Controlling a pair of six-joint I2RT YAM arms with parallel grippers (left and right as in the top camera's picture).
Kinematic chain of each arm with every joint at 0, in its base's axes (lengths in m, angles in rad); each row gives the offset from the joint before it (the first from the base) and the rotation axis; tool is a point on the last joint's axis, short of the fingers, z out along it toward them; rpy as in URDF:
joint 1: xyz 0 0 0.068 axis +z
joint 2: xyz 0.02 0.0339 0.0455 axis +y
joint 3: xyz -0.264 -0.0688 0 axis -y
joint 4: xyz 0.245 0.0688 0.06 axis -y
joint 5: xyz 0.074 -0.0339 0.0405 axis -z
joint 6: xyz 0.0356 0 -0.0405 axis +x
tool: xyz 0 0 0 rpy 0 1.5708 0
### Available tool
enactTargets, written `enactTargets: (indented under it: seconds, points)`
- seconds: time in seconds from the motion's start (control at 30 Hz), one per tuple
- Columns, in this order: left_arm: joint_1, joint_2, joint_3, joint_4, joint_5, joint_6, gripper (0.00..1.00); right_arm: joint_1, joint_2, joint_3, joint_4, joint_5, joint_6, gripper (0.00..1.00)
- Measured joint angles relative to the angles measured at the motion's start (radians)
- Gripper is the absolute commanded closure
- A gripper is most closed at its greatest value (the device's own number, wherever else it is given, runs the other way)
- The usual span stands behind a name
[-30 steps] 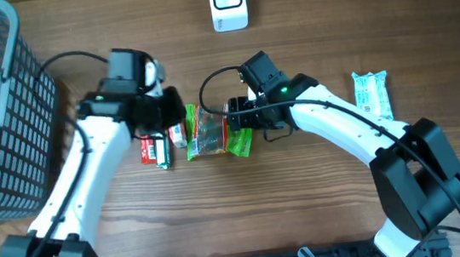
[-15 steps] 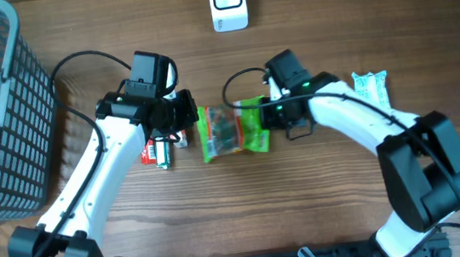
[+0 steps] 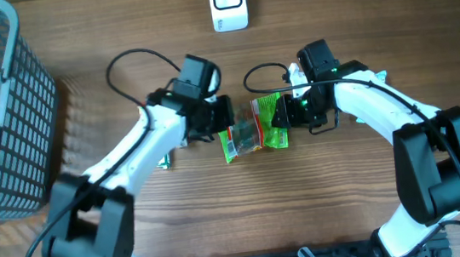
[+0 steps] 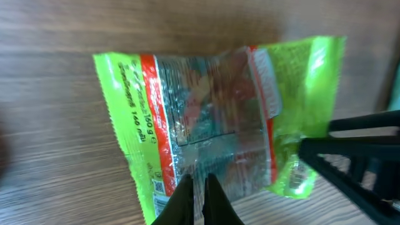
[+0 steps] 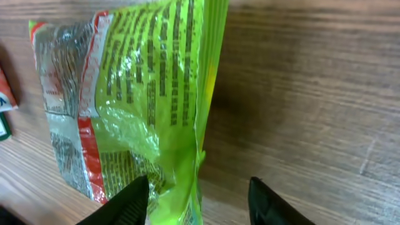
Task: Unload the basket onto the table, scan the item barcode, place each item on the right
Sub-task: 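Grasp the green-red bag with both grippers from opposite sides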
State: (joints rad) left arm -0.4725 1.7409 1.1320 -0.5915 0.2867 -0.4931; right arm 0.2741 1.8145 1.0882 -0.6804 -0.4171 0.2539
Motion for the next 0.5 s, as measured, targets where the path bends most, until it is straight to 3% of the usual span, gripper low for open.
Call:
enactTargets:
  seconds: [0.27, 0.37, 0.5]
  points:
    - [-0.018, 0.095, -0.001, 0.016, -0.021, -0.011, 0.96, 0.019, 0.000, 0.000, -0.017, -0.005, -0.003, 0.83]
    - [-0.019, 0.095, -0.001, 0.035, -0.043, -0.011, 0.96, 0.019, 0.000, 0.000, -0.011, -0.006, -0.005, 0.96]
    - [-0.027, 0.097, -0.001, 0.047, -0.058, -0.011, 0.96, 0.019, 0.000, 0.000, -0.010, -0.005, -0.010, 0.96]
